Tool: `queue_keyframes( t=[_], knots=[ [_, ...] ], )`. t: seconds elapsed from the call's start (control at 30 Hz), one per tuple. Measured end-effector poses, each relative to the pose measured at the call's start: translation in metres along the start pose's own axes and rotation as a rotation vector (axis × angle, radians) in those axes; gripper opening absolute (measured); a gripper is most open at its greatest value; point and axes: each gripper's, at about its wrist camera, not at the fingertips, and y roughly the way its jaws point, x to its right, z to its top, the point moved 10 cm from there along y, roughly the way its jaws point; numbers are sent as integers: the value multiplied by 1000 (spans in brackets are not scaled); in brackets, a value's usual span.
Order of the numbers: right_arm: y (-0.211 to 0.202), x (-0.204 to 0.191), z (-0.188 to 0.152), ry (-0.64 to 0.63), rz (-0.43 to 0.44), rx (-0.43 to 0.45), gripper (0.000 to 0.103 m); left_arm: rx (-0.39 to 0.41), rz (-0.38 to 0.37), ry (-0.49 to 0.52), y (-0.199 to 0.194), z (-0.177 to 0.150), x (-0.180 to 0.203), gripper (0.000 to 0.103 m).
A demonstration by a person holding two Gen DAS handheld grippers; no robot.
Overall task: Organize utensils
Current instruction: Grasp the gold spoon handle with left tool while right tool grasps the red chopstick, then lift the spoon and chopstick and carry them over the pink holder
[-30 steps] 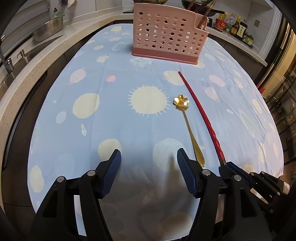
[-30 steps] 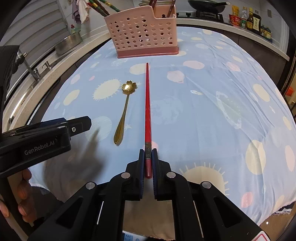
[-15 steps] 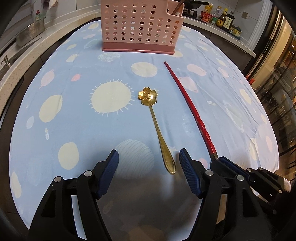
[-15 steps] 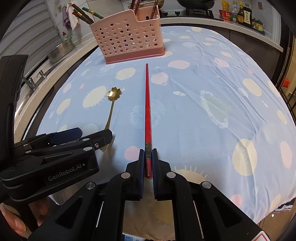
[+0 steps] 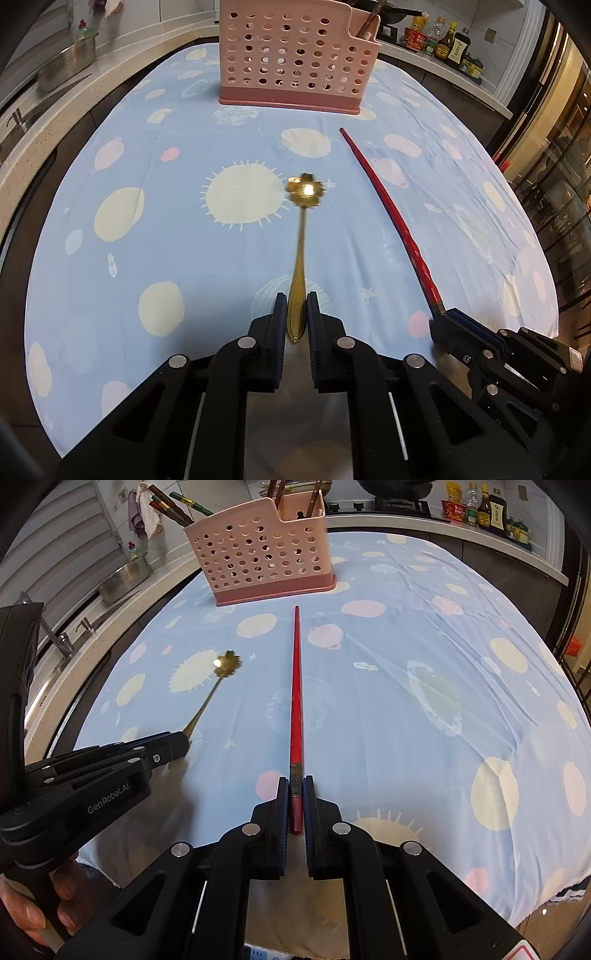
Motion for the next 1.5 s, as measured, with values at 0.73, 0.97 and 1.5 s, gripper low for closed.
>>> queue_keyframes(
  t=[0.73,0.97,1.5],
  knots=[
    [-74,-31,60,-9,85,179,7,150,-20,-80,-80,41,-23,1],
    [-91,-33,83,-8,101,226,7,175,2,-69,-94,61,-27,1],
    [-157,-48,207,-53,132,455,7,337,19,13,-156,163,-23,1]
  ],
)
